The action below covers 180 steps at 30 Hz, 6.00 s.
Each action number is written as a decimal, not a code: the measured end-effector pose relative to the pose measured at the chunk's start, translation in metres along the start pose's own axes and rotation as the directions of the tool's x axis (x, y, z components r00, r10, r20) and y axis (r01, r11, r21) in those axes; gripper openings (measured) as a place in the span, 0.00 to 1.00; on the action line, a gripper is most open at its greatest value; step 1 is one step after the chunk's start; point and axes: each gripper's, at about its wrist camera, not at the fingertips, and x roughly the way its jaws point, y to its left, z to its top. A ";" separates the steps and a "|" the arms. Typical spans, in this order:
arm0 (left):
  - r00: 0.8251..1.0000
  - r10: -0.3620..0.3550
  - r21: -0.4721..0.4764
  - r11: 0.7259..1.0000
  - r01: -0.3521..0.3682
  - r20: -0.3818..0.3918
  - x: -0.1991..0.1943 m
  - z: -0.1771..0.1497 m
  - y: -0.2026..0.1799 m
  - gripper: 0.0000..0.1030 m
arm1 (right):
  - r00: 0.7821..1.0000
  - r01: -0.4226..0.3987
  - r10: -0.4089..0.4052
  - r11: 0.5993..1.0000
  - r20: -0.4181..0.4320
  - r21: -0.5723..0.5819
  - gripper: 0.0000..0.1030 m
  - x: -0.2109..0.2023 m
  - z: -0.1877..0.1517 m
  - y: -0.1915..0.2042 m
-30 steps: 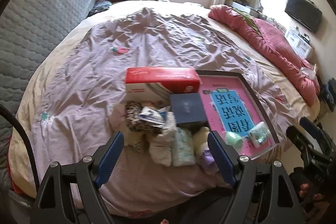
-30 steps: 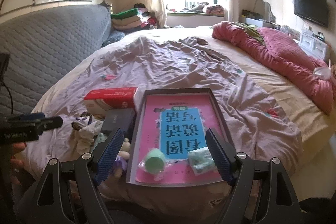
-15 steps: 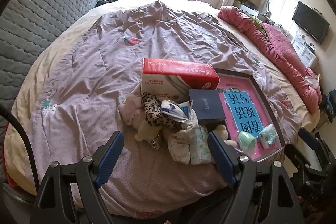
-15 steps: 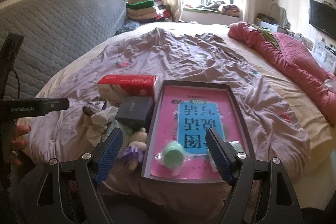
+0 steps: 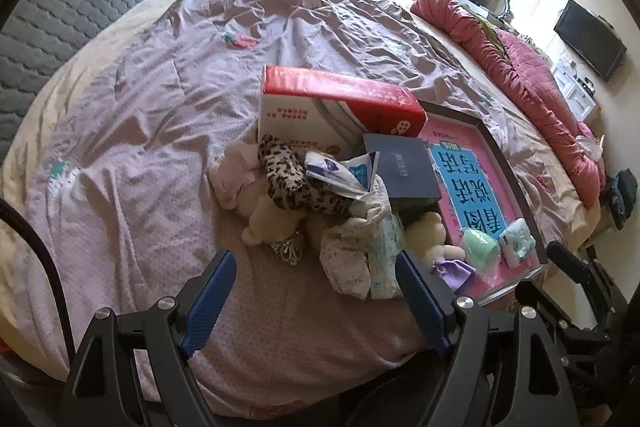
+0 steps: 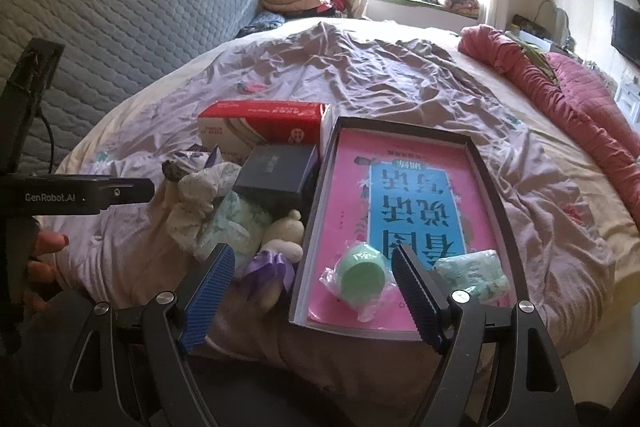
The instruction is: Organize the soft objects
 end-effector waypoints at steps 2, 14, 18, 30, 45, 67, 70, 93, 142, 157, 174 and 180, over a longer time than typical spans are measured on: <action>1.000 0.008 0.002 1.000 -0.008 0.001 0.003 0.000 0.003 0.79 | 1.000 -0.006 0.007 1.000 -0.006 0.003 0.80 0.003 -0.001 0.000; 0.999 0.016 -0.068 0.998 -0.014 0.032 0.007 0.015 0.035 0.79 | 1.000 -0.014 0.014 1.000 -0.023 -0.011 0.80 0.018 0.000 0.008; 0.999 0.026 -0.061 0.998 -0.025 0.022 0.015 0.017 0.042 0.79 | 0.999 -0.015 0.014 1.000 -0.034 -0.011 0.80 0.023 -0.001 0.008; 1.000 0.016 0.111 0.994 -0.015 -0.010 0.048 0.029 0.019 0.60 | 0.998 -0.025 0.025 1.000 -0.061 0.009 0.80 0.035 -0.002 0.004; 0.999 -0.050 0.149 0.987 0.051 -0.010 0.066 0.037 0.012 0.23 | 0.994 0.001 -0.027 0.975 -0.110 -0.224 0.79 0.056 -0.009 0.048; 0.985 -0.166 0.064 0.985 0.163 0.037 0.063 0.040 0.029 0.12 | 0.970 0.149 -0.222 0.867 -0.101 -0.475 0.35 0.101 -0.016 0.070; 0.983 -0.171 0.056 0.984 0.167 0.065 0.054 0.040 0.032 0.11 | 0.982 0.106 -0.155 0.922 -0.107 -0.371 0.34 0.089 -0.009 0.057; 0.987 -0.055 0.017 0.998 0.053 0.148 -0.001 0.039 0.040 0.11 | 0.999 -0.023 0.020 0.996 -0.034 -0.090 0.34 0.036 0.012 0.022; 0.973 -0.196 0.310 0.939 0.149 0.125 -0.041 0.006 -0.123 0.11 | 0.988 0.052 -0.073 0.987 0.139 0.151 0.34 -0.040 0.014 -0.070; 0.980 -0.185 0.374 0.916 0.143 0.078 -0.016 -0.001 -0.165 0.11 | 0.981 0.067 -0.106 0.971 0.163 0.230 0.34 -0.054 0.003 -0.104; 0.978 -0.209 0.445 0.878 0.177 0.022 0.016 -0.004 -0.215 0.11 | 0.977 0.081 -0.134 0.951 0.165 0.297 0.34 -0.055 -0.009 -0.133; 0.978 -0.210 0.450 0.872 0.191 -0.008 0.035 -0.003 -0.230 0.11 | 0.977 0.084 -0.140 0.945 0.161 0.315 0.34 -0.053 -0.013 -0.142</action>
